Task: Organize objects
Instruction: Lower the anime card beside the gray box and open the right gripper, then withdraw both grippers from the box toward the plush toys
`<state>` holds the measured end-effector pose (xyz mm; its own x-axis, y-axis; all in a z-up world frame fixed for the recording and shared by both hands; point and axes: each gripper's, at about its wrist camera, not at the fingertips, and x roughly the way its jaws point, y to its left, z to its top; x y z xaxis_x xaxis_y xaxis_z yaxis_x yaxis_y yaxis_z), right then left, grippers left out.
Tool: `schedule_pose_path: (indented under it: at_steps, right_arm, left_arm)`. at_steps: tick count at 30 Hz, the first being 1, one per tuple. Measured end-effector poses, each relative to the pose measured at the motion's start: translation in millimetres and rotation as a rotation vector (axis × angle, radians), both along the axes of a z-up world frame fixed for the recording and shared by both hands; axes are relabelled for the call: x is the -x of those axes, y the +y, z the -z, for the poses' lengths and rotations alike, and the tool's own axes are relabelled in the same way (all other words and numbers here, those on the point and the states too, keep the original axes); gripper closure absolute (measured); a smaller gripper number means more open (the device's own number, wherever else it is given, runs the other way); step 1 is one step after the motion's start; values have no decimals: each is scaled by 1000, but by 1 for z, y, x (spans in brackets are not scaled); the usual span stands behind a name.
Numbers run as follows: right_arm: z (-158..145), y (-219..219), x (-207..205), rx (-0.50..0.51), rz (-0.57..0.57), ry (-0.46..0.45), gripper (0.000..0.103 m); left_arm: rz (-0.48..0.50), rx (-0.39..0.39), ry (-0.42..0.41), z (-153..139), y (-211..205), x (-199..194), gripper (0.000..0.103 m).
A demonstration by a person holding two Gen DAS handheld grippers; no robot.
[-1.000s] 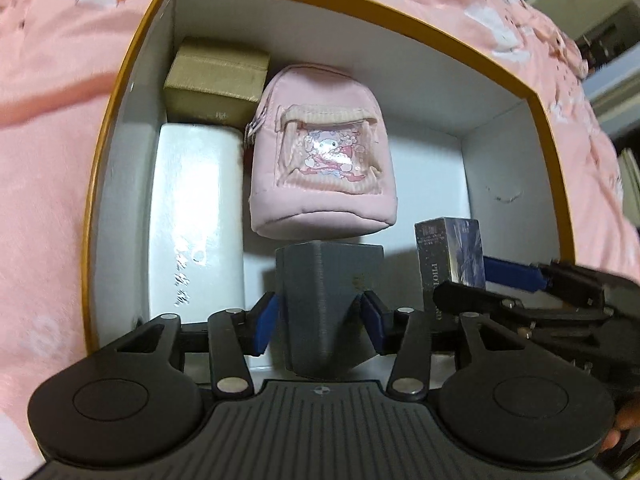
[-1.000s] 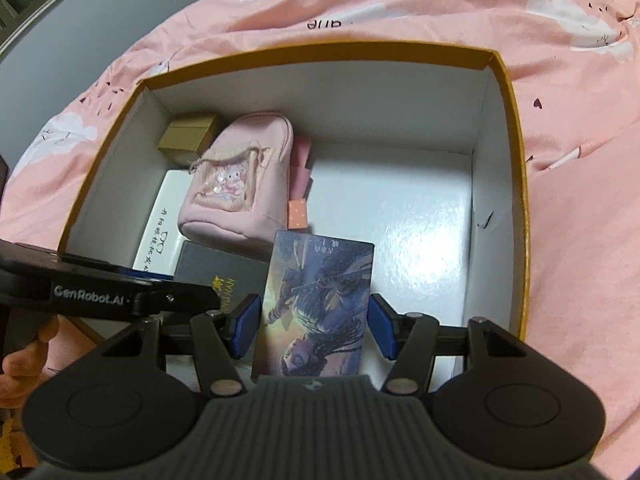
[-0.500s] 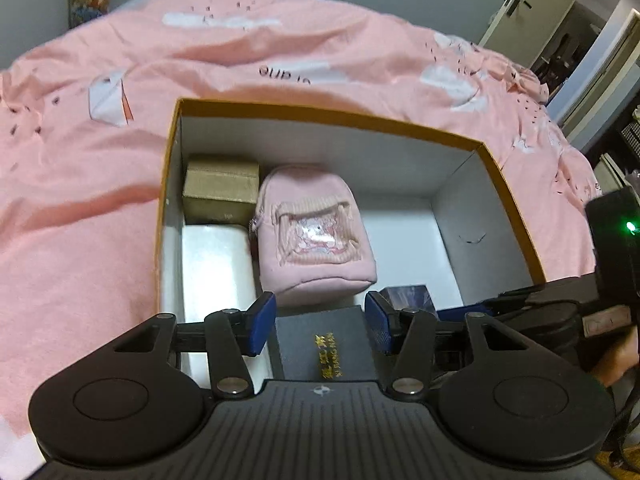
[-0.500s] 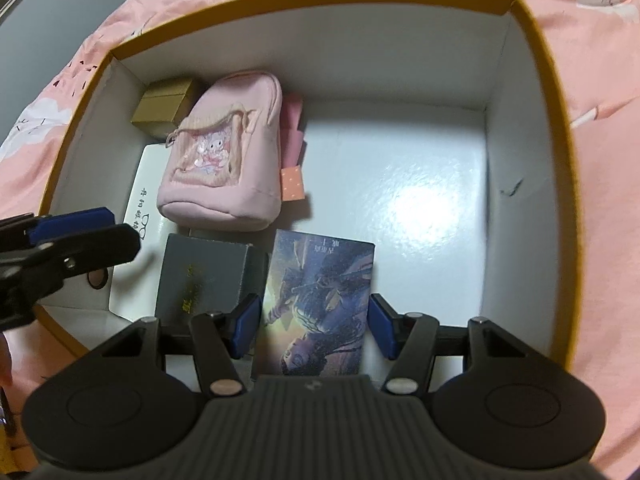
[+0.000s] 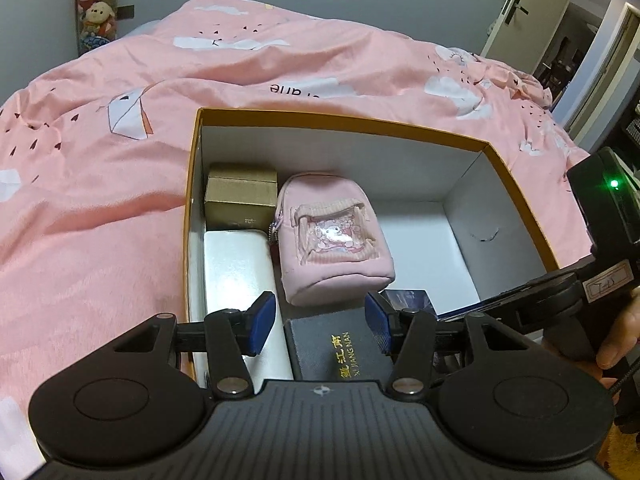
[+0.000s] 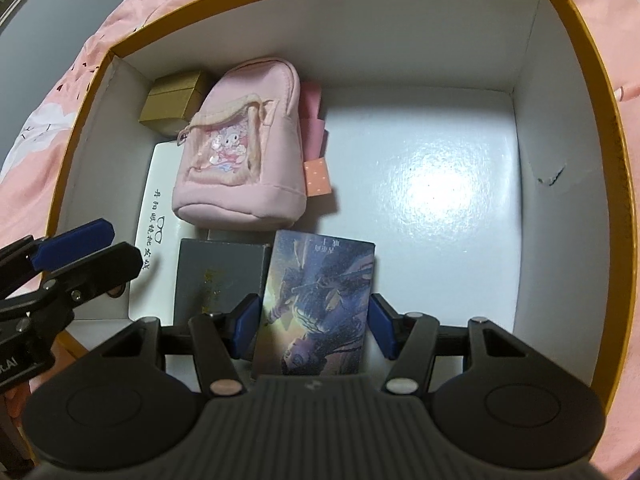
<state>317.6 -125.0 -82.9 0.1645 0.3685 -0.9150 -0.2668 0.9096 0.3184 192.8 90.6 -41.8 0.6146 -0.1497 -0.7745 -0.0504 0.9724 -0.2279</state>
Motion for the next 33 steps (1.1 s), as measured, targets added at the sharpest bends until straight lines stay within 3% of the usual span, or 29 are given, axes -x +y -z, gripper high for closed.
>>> schedule_pose_path:
  at_steps: [14,15,17,22,33]
  right_arm:
    - [-1,-11,0,-12,24,15,43]
    - [-1,-14,1,-16,30,14,45]
    - [-3,-21,1,-29,37,15,61]
    - [-5,-30,4,-20,32,-4,77]
    - [3,-26,8,-26,1,-21,85]
  left_arm:
    - [-14,12,-20,0,-1,7,44]
    - [-16,16,-20,0,-1,8,44]
    - [-19,20,-22,0,-1,10,44]
    - [-13,-4,-25,1,-6,12,44]
    - [-7,-32,-29,2,-12,14,44]
